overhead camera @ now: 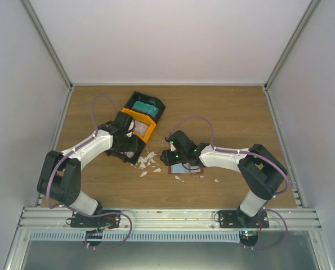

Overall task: Put the credit cards into the card holder
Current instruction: Pick up the credit card from the storage box.

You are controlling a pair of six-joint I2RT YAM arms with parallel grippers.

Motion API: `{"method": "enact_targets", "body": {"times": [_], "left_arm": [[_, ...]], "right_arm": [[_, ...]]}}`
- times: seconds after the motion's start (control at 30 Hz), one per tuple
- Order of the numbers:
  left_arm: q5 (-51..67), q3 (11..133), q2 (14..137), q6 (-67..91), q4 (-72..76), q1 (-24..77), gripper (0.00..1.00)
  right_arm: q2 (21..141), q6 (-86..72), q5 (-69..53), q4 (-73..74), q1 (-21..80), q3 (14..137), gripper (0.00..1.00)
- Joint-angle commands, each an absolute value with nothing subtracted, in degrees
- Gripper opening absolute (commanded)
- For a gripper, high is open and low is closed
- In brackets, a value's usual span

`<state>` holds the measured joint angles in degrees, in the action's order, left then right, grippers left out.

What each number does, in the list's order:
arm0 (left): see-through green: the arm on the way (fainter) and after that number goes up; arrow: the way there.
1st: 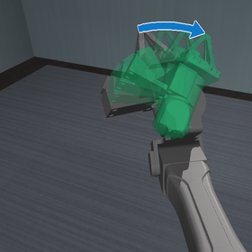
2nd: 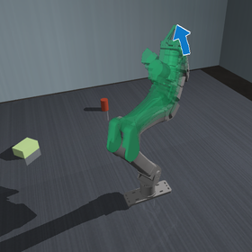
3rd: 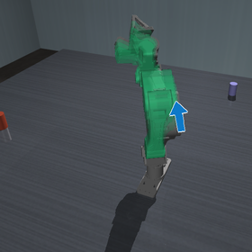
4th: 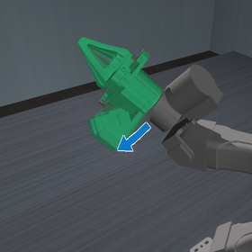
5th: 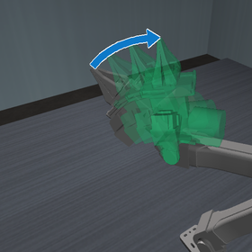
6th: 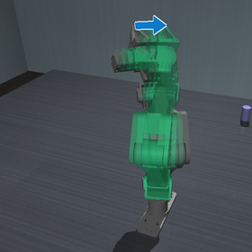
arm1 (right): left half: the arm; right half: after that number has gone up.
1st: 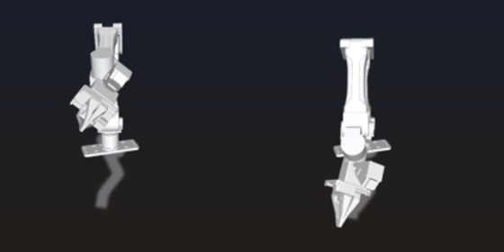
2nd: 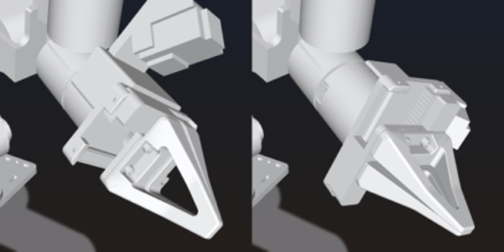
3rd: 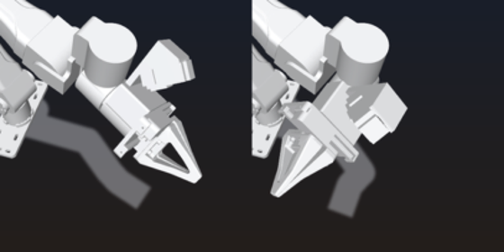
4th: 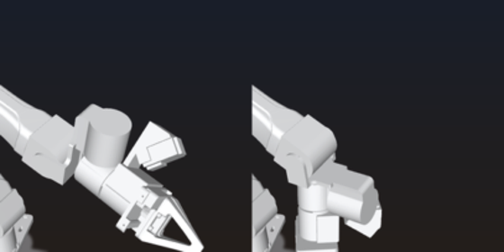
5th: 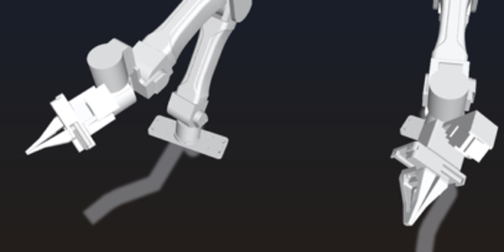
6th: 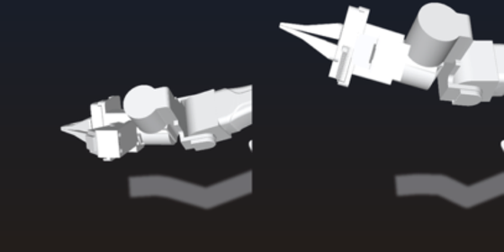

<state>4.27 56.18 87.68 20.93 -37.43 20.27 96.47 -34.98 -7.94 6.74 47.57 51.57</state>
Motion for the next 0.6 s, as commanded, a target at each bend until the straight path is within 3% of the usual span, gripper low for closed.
{"method": "enact_targets", "body": {"times": [0.0, 0.57], "left_arm": [[10.9, 55.1, 84.5, 19.8, -37.5, 21.0, 0.40], [12.2, 52.7, 86.5, 20.5, -35.3, 21.5, 0.37]], "right_arm": [[95.6, -35.6, -7.4, 6.1, 48.1, 50.8, 0.47], [95.4, -36.1, -6.3, 7.0, 48.0, 51.0, 0.46]]}}
